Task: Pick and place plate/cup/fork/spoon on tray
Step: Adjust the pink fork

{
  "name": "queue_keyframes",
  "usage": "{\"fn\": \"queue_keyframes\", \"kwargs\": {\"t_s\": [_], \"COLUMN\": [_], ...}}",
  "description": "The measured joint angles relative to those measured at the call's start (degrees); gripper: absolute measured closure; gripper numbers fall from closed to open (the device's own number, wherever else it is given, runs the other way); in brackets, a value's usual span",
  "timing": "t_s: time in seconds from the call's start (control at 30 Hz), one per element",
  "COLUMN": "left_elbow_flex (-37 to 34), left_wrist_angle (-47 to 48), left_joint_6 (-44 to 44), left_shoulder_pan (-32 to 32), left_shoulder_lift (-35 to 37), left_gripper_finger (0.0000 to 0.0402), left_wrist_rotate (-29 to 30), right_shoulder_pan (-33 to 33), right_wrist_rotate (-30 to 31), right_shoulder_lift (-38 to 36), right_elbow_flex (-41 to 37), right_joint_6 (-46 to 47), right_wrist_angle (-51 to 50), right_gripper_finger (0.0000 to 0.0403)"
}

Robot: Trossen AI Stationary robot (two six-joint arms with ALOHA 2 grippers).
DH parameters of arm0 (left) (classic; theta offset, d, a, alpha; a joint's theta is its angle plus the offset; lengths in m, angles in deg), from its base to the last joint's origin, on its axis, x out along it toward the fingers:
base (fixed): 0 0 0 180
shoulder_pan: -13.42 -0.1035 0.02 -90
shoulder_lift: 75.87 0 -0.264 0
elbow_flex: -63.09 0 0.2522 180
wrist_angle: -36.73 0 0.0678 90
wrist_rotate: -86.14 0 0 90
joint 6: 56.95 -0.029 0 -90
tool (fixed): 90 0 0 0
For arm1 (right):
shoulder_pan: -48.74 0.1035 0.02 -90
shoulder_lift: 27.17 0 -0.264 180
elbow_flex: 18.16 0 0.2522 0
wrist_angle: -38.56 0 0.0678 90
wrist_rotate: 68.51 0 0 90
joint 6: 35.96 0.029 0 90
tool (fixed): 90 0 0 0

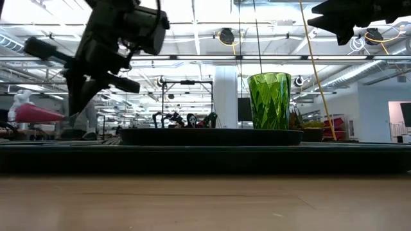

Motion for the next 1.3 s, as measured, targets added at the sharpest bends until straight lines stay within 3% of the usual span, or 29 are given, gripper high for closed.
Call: {"fn": "queue_keyframes", "kwargs": {"t_s": [0.27,0.47,0.6,1.07,1.3], "left_elbow_flex": [13.2,15.3,16.3,24.6,24.3], "left_wrist_angle": [12.1,15.1,17.4,17.5,17.5], "left_joint_6": [-0.2,0.3,5.4,11.1,12.2], "left_shoulder_pan": [-0.6,-1.2,-2.0,-0.7,0.3], "left_shoulder_lift": [-10.3,-15.3,-20.1,-21.4,-21.4], "left_gripper_finger": [0.0400,0.0401,0.0401,0.0398,0.0354], "left_wrist_rotate": [2.1,4.0,6.8,7.6,11.7], "right_shoulder_pan": [0.0,0.0,0.0,0.0,0.0], "right_wrist_rotate": [0.0,-0.2,-0.2,-0.2,-4.6], "right_shoulder_lift": [0.0,0.0,0.0,0.0,0.0], "right_elbow_flex": [0.0,0.0,0.0,0.0,0.0], "right_joint_6": [0.2,1.7,1.7,1.8,4.9], "right_wrist_angle": [0.0,-0.2,-0.2,0.0,0.0], "right_gripper_finger": [0.0252,0.0252,0.0252,0.0252,0.0252]}}
